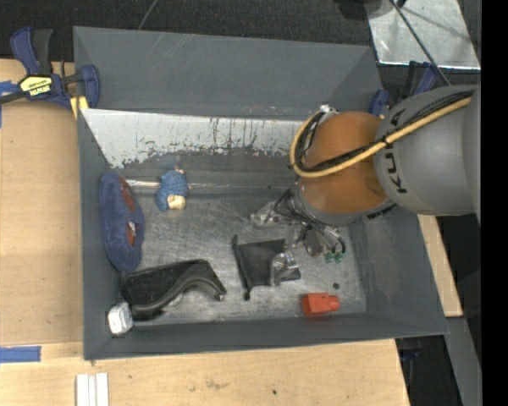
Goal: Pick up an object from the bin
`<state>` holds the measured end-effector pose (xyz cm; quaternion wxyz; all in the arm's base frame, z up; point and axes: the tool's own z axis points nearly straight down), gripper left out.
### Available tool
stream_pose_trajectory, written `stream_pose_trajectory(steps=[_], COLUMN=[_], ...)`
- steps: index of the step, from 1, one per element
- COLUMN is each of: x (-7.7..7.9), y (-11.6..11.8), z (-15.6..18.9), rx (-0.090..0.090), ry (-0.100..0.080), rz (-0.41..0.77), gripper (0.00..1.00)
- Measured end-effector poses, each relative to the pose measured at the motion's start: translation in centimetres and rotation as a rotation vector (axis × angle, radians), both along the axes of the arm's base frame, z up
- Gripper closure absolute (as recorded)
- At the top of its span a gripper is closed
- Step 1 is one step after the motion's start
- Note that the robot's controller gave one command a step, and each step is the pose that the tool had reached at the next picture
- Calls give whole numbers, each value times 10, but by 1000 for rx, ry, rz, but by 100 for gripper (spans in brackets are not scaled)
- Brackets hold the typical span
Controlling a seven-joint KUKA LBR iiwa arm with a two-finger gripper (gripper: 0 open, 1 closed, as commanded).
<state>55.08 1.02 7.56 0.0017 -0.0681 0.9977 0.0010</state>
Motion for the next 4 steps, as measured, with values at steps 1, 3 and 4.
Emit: stream_pose_trajectory(steps=[1,3,4], x=[6,9,11], y=[0,-1,-1], z=[4,58,84], rx=[1,-2,-2], ry=[-20,-4,-4], rz=[-2,-3,-4], gripper=[100,100,100])
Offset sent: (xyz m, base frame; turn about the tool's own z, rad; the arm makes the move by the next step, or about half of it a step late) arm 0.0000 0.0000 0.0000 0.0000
